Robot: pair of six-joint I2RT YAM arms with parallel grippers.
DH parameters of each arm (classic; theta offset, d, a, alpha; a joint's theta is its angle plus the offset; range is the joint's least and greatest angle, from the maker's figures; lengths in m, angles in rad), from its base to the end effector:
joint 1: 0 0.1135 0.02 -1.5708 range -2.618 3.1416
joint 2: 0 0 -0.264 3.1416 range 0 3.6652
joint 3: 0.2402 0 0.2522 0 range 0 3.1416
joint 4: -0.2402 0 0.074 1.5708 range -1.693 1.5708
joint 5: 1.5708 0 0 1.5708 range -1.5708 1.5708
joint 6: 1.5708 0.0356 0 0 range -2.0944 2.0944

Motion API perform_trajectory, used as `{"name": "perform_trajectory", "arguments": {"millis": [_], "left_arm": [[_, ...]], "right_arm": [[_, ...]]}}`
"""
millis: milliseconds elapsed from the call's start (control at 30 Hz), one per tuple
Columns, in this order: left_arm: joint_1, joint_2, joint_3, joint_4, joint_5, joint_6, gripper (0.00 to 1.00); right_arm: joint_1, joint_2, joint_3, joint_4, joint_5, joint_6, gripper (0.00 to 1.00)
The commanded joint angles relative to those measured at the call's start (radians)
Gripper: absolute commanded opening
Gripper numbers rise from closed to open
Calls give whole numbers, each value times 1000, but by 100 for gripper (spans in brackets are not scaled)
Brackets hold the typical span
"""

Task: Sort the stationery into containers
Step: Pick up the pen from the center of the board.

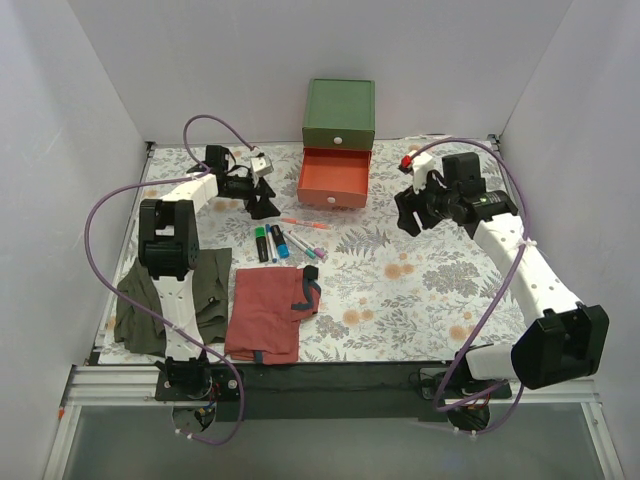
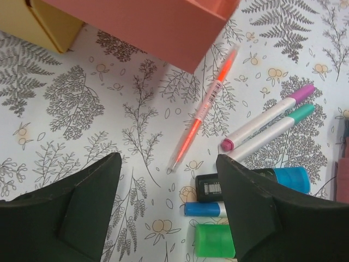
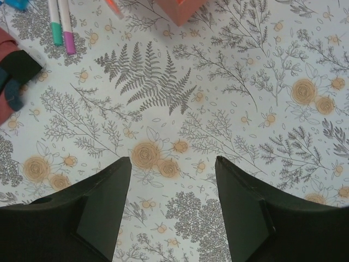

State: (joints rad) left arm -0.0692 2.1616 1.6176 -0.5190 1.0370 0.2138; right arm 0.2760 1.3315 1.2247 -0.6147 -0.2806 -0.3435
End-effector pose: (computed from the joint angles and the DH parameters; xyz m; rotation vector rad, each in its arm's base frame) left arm 0.4493 -0.0619 0.1768 0.6576 2.2158 -1.2583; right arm 0.2750 0.0881 0.3320 -0.8299 2.1176 0.2857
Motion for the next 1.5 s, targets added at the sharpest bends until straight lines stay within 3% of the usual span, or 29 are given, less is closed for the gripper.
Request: {"name": "perform_trajectory", "arguments": {"millis": [0,200,433,567,933,1067,1233,1300,1467], "left_arm": [[-18,-29,18,-84,21,170,69],[-38,-25,-18,-63,-5,257,65],[-69,35,8,2,-11,225,49],[-80,58,41,2,0,211,44],[-110,95,42,-45,-43,297,41],[-121,99,25,-62,-87,382,31],[-130,78,-42,-105,-133,545,26],[-135,84,-42,-150,-164,602,13],[-118,60,-39,-202,-167,630,0]], "right_arm": [[-37,-25,-21,10,-5,-23,72],[-50,15,-4,18,1,-22,72],[-67,57,16,26,4,-6,72],[-80,64,15,26,0,-5,72],[-109,69,-7,43,0,9,71],[-120,72,-10,47,1,12,71],[-127,78,-8,47,4,12,71],[-132,81,-8,46,9,11,71],[-139,83,-7,47,14,12,70]]}}
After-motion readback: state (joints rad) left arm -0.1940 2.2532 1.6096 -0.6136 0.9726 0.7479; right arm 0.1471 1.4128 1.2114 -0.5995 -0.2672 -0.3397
